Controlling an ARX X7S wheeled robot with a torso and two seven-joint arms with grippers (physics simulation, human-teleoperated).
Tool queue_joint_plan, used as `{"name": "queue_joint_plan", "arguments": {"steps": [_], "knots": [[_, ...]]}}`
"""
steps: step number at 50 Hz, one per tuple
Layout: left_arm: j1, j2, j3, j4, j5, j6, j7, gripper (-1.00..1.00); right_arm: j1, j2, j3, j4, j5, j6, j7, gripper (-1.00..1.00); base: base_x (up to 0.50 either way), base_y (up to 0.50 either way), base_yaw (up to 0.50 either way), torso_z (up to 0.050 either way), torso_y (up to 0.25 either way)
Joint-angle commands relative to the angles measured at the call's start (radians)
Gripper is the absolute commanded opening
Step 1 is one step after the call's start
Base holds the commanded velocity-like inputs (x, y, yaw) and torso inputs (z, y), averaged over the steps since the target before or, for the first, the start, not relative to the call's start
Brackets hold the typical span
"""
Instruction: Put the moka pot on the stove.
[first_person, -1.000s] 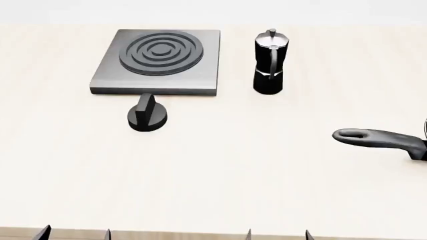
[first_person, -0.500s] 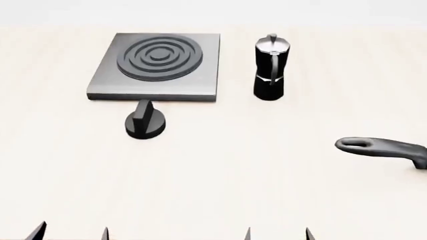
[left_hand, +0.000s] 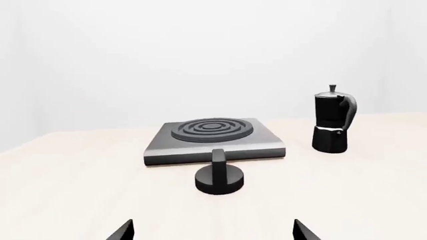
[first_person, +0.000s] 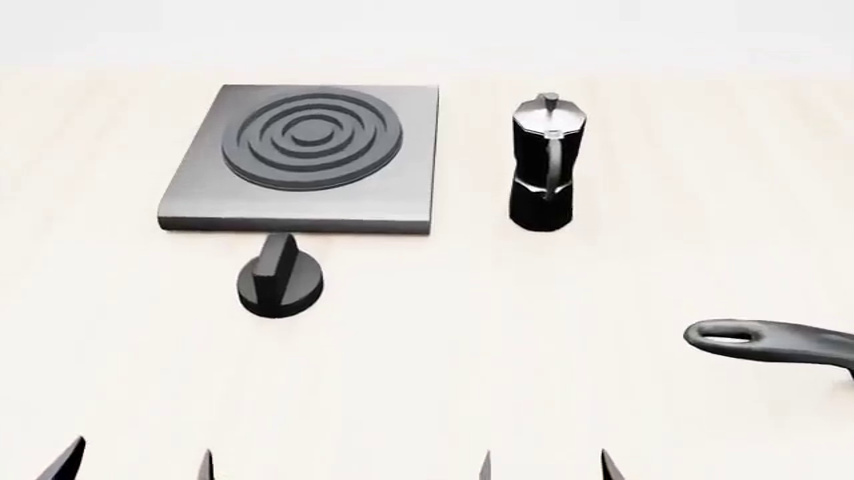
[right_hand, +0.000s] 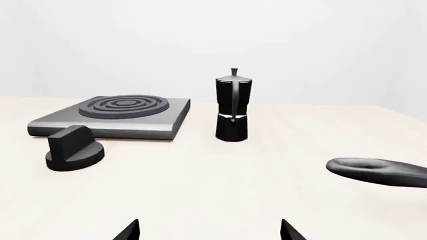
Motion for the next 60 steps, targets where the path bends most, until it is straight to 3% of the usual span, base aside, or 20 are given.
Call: {"name": "queue_joint_plan", "arguments": {"steps": [1,22,56,60], "knots": [[0.002,-0.012,0.01,0.012,-0.003,-0.005,-0.013,1.0,-0.005,0.011,-0.017,-0.023,0.03,0.013,-0.009,1.0,0.18,0.0,0.0,0.0,0.0],[-0.013,-0.029,0.025,-0.01,-0.01,0.0,-0.026,1.0,-0.002,0.031,-0.021,-0.032,0.028,0.044,0.032,1.0,0.18,0.0,0.0,0.0,0.0],[-0.017,-0.053,0.051,-0.022,0.027,0.025,-0.072,1.0,0.024,0.042,-0.055,0.117,0.01,-0.084,0.038,1.0,0.18,0.0,0.0,0.0,0.0],[-0.015,-0.056,0.062,-0.017,0.018,0.02,-0.061,1.0,0.012,0.055,-0.056,-0.018,0.029,0.032,0.048,1.0,0.18,0.0,0.0,0.0,0.0]]}}
